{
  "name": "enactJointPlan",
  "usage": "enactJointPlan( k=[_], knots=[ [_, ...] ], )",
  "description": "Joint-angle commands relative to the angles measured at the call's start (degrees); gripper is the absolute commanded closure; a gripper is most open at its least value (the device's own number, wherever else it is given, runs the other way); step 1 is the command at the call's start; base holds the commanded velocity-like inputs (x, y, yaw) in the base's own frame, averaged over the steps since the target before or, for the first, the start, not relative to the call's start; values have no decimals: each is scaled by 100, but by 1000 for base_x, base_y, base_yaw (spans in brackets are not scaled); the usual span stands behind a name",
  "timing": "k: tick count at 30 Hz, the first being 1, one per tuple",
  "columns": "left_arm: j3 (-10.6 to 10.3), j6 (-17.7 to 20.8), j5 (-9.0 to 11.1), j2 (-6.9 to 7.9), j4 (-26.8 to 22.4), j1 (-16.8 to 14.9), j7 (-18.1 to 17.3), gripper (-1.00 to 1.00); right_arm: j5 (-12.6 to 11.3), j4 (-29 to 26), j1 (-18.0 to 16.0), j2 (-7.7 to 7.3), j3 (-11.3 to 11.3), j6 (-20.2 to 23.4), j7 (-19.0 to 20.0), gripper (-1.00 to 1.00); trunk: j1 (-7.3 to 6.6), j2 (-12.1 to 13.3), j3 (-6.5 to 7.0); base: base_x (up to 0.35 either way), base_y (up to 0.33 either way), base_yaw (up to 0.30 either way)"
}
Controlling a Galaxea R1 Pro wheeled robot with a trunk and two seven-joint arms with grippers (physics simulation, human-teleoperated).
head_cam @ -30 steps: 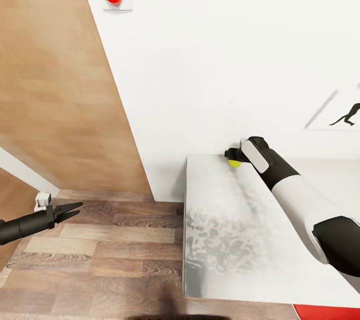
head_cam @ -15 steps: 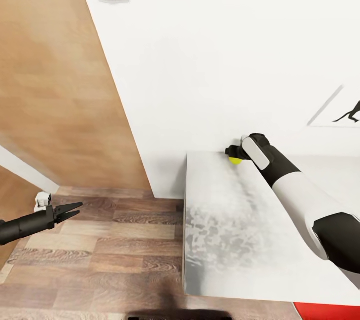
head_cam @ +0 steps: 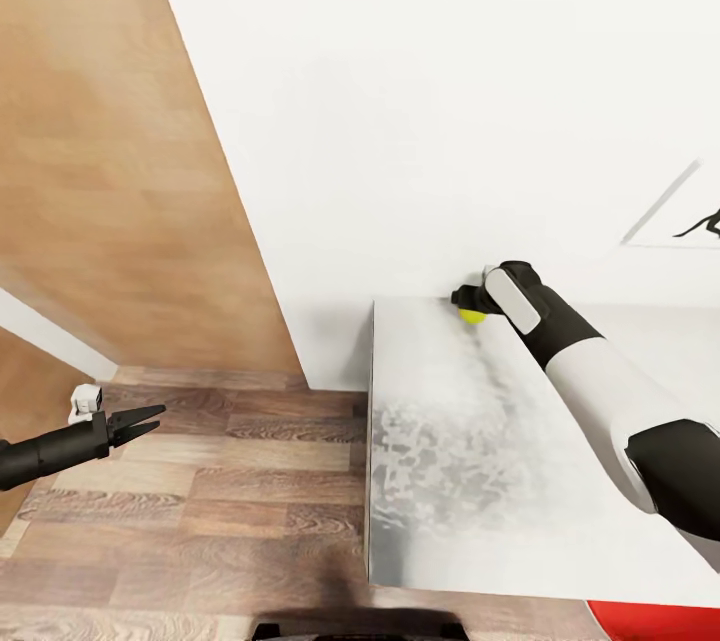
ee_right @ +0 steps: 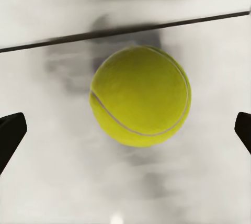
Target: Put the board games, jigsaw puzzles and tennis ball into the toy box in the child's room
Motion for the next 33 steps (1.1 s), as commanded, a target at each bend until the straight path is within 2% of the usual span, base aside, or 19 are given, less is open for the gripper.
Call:
enactJointPlan(
  k=[1,14,25,33],
  knots=[
    [-43,43,61,3,-3,-23,-14,-100,-61,-8,-18,-7,35,9,-59,-100,3,-12,-20,0,0,0],
    [-43,43,61,3,-3,-24,-5,-100,-62,321,-218,-1,36,10,-78,-100,3,-12,-142,0,0,0],
    [-43,43,61,3,-3,-24,-4,-100,-62,356,-234,7,23,7,-86,-100,3,-12,-246,0,0,0],
    [-43,43,61,3,-3,-24,-3,-100,-56,361,-371,20,30,15,-79,-100,3,-12,-321,0,0,0]
  ],
)
